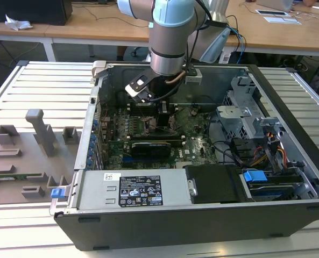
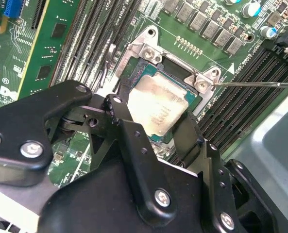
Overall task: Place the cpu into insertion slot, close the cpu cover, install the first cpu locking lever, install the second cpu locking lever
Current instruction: 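Place the cpu into insertion slot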
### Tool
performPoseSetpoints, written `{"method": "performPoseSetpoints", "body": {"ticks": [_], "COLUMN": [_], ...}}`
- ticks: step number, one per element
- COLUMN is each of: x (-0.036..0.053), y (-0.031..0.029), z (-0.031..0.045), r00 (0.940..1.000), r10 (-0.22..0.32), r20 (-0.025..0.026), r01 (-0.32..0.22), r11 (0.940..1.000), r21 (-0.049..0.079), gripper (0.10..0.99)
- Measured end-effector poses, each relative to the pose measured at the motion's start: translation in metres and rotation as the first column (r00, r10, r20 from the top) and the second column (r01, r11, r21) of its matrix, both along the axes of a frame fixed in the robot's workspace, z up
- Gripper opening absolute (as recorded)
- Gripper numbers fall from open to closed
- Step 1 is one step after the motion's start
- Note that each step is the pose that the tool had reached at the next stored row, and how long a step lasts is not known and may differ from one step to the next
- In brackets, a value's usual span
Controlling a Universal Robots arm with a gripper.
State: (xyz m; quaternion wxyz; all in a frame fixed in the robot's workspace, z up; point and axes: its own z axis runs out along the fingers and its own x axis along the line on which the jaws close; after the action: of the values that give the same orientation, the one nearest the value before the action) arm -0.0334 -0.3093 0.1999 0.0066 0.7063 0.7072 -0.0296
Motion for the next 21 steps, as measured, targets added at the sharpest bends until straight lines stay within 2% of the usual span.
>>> {"method": "performPoseSetpoints", "body": {"ticks": [7, 8, 9, 14, 21], "x": [-0.0016, -0.0016, -0.0016, -0.0016, 0.0002], "y": [-0.0002, -0.0002, -0.0003, -0.0002, -0.0005], "z": [0.0000, 0.0000, 0.0001, 0.0007, 0.0013], "r00": [1.0000, 1.0000, 1.0000, 1.0000, 0.9988], "r10": [0.005, 0.005, 0.005, 0.007, 0.049], "r20": [0.0000, 0.0001, -0.0001, 0.0002, -0.0001], "r01": [-0.005, -0.005, -0.005, -0.007, -0.049], "r11": [1.0000, 1.0000, 1.0000, 1.0000, 0.9988], "r21": [-0.001, -0.001, 0.000, 0.001, 0.002], "gripper": [0.620, 0.600, 0.533, 0.533, 0.533]}}
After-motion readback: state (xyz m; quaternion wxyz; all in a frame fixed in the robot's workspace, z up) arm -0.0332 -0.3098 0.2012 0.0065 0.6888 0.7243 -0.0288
